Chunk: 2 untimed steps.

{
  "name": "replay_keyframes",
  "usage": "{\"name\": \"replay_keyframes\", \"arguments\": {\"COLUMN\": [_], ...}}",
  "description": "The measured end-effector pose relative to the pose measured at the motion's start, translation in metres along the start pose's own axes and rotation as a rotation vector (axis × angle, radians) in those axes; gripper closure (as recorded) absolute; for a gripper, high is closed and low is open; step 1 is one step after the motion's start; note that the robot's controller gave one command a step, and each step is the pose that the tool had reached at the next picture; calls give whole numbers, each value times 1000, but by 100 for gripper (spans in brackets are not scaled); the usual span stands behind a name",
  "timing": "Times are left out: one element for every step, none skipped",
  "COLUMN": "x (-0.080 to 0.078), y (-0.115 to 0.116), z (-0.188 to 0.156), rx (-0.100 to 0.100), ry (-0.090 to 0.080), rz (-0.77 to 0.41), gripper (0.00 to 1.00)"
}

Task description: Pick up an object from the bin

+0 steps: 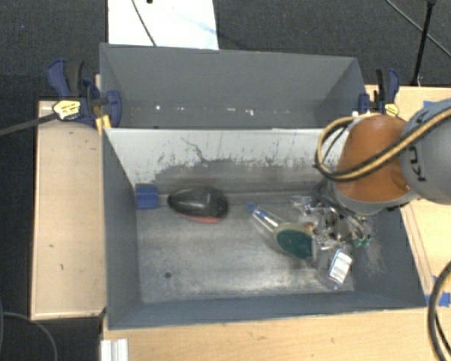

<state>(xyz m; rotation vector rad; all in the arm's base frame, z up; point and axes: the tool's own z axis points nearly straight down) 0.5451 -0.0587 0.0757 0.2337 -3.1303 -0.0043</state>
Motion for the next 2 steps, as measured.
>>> {"name": "replay_keyframes", "arguments": {"x": [-1,-21], "y": [-3,-6], "z": [-3,-171], "rx": [3,5], "ry": [-5,-15], "rz": [-2,41], "gripper": [100,100]}}
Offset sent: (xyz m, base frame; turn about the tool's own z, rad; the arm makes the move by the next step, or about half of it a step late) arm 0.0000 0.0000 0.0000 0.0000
